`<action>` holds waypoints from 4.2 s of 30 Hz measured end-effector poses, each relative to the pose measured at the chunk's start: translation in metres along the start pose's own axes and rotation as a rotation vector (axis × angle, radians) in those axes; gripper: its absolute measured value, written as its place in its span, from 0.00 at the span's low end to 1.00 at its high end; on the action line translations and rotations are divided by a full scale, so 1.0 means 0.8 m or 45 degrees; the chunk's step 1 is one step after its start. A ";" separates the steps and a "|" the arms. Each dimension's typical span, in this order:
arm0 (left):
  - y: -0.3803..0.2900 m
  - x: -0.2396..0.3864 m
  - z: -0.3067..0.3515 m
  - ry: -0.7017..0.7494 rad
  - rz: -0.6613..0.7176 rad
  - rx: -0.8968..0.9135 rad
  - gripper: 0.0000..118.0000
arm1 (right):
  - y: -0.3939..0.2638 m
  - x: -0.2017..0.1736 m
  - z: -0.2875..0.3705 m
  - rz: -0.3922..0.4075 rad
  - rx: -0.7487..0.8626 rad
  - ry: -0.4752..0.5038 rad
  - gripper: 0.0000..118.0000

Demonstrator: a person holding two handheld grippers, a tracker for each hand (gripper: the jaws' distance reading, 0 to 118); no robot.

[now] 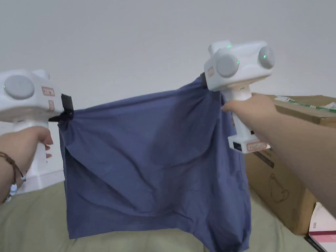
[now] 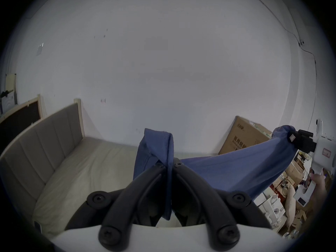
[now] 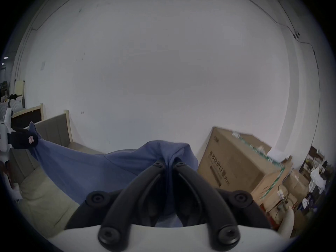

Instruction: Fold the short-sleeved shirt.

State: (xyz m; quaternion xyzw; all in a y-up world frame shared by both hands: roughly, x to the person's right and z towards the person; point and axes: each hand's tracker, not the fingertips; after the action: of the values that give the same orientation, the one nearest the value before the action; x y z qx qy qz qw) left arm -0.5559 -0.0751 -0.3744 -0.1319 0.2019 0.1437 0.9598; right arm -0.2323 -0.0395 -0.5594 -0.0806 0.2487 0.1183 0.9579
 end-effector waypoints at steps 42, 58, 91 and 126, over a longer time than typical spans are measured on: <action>-0.493 -0.054 0.245 -0.061 0.196 -0.532 0.97 | -0.542 -0.037 0.321 -0.342 -0.771 0.125 0.88; -0.384 -0.004 0.258 -0.119 -0.005 0.140 0.00 | -0.412 -0.062 0.323 -0.344 0.089 0.076 0.00; -0.456 -0.158 -0.249 0.154 -0.310 -0.905 0.12 | -0.505 0.002 0.106 -0.860 -0.514 0.574 0.00; -0.281 -0.114 0.026 -0.007 -0.172 -0.393 0.02 | -0.367 0.130 0.032 -0.487 -0.514 0.267 0.07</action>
State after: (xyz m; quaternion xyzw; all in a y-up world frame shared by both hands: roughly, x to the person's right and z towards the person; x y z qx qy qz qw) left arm -0.5547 -0.2966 -0.2731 -0.2907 0.1655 0.1085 0.9361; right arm -0.0543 -0.2961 -0.5605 -0.3265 0.2980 -0.0261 0.8966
